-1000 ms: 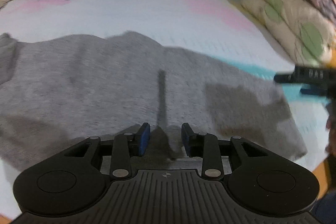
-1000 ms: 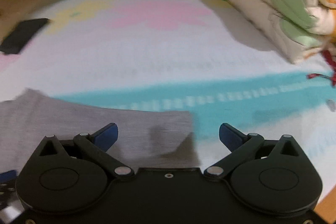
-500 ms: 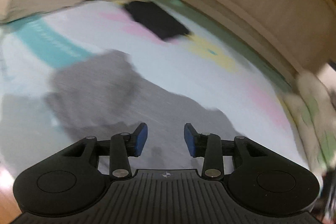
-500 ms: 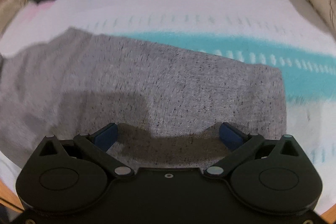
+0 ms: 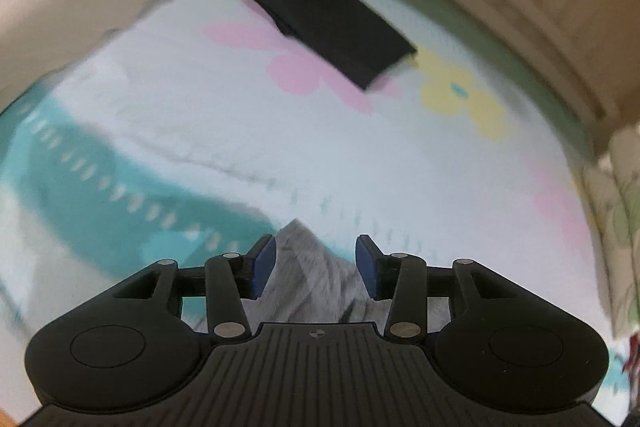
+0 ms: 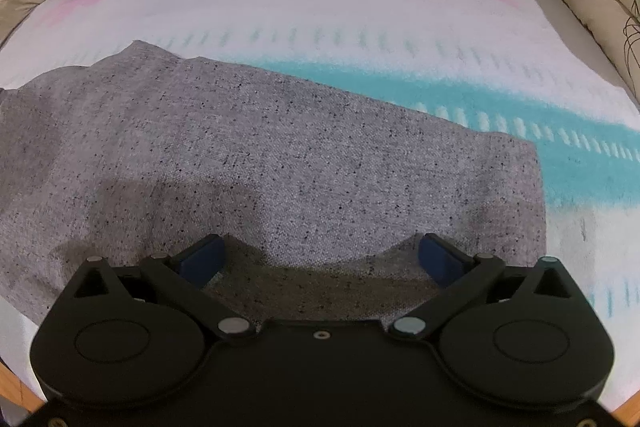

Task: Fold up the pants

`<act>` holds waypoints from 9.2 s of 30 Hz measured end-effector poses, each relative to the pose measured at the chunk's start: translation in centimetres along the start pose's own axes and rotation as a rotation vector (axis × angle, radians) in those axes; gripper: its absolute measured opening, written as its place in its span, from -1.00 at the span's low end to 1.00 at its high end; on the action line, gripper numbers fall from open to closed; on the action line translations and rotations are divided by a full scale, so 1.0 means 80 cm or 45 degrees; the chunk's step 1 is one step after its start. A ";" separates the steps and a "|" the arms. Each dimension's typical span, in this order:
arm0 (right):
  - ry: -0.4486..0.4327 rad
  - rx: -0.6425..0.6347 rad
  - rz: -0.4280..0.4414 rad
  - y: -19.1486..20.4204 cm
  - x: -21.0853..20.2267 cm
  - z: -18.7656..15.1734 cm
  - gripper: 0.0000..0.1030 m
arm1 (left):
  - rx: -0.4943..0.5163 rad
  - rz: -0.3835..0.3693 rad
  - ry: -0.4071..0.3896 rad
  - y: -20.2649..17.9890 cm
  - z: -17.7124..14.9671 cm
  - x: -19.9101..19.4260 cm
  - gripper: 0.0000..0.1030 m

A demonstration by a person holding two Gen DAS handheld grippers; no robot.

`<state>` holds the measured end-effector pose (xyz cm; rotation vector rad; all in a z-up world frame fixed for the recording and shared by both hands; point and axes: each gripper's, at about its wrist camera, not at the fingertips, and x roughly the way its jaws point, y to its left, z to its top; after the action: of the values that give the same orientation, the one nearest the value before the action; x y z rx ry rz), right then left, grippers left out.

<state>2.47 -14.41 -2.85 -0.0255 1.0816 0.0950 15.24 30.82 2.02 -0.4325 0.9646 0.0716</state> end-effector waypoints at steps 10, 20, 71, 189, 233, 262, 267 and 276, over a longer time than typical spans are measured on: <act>-0.012 0.003 -0.010 0.004 0.004 0.002 1.00 | 0.345 0.205 0.296 -0.041 0.022 0.093 -0.11; -0.010 0.013 -0.010 0.004 0.006 0.003 1.00 | 0.004 0.181 0.189 0.011 0.010 0.067 -0.41; -0.098 -0.029 -0.010 0.005 -0.004 -0.011 1.00 | -0.373 -0.101 -0.398 0.041 -0.212 -0.012 0.45; -0.121 0.118 0.409 -0.022 -0.008 -0.014 1.00 | 0.569 -0.278 -0.024 -0.266 -0.259 0.041 0.36; -0.029 0.128 -0.056 -0.105 -0.010 0.003 0.98 | 0.760 -0.216 -0.016 -0.268 -0.277 0.035 0.16; -0.358 0.195 -0.096 -0.134 -0.056 -0.014 0.98 | 0.833 -0.253 -0.325 -0.294 -0.295 -0.028 0.13; -0.556 0.092 -0.041 -0.103 -0.064 -0.009 0.98 | 0.703 -0.241 -0.240 -0.310 -0.275 0.010 0.12; -0.402 -0.069 0.061 -0.069 0.010 -0.006 1.00 | 0.658 -0.217 -0.096 -0.306 -0.284 0.059 0.17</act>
<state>2.87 -19.91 -3.91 -0.0321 0.7638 0.1655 6.34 -0.92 -5.03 -0.0323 0.8308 -0.3087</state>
